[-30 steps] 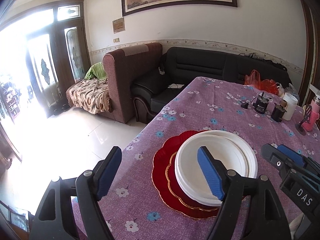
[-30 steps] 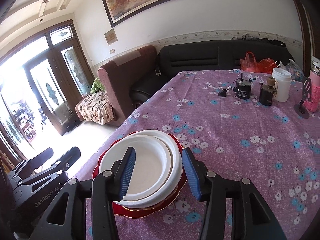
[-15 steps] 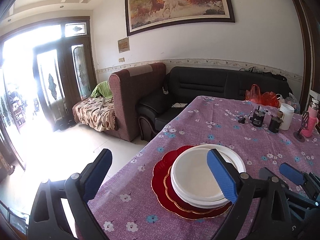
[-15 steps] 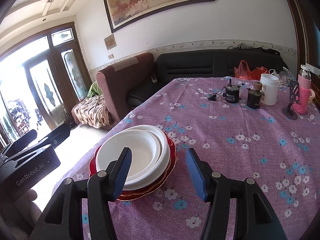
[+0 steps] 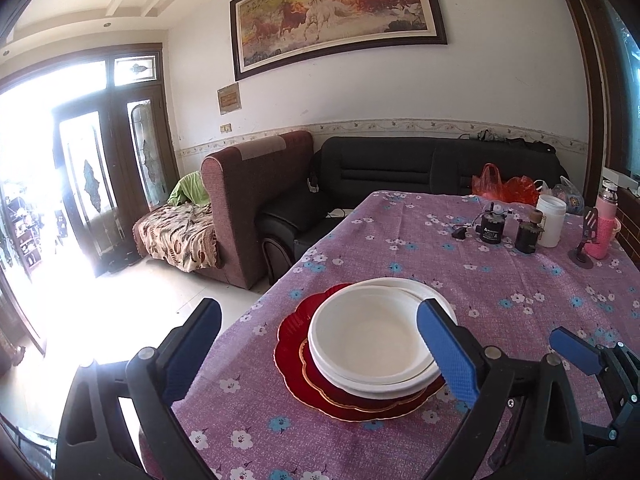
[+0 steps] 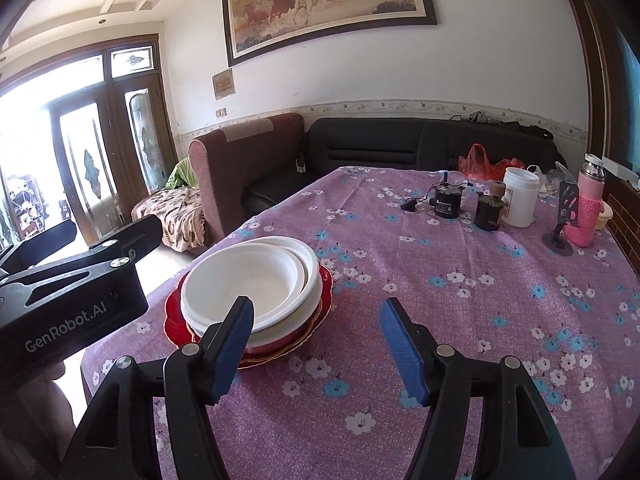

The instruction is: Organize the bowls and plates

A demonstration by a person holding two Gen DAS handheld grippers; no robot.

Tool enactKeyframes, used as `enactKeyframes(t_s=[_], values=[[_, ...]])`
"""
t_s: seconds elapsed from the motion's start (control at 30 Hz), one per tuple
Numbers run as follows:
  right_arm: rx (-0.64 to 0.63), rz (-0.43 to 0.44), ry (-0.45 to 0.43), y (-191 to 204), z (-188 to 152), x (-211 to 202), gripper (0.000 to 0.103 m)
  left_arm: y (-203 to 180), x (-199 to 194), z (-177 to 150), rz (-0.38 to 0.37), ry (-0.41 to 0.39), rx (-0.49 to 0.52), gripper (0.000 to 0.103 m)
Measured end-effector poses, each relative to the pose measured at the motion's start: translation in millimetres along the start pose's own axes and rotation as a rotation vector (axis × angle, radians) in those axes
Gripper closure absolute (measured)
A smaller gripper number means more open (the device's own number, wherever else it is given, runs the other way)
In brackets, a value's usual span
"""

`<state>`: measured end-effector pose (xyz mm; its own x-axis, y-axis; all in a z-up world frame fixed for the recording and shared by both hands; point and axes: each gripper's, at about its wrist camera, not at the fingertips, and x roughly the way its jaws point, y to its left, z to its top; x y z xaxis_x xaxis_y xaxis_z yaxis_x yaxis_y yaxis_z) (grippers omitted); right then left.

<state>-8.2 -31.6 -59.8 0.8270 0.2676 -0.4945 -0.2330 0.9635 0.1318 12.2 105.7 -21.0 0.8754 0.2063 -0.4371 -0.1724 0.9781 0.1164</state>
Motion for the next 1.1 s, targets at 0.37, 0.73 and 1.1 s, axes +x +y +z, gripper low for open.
enactKeyframes(t_s=[0.37, 0.73, 1.1], values=[[0.037, -0.011, 0.039, -13, -18, 1, 0.031, -15, 10, -21, -0.063, 0.089, 0.022, 0.005], [0.049, -0.015, 0.083, -10, -26, 13, 0.030, -14, 20, -33, -0.096, 0.145, 0.004, 0.005], [0.059, -0.026, 0.118, -5, -30, 23, 0.029, 0, 35, -42, -0.119, 0.198, -0.051, 0.005]])
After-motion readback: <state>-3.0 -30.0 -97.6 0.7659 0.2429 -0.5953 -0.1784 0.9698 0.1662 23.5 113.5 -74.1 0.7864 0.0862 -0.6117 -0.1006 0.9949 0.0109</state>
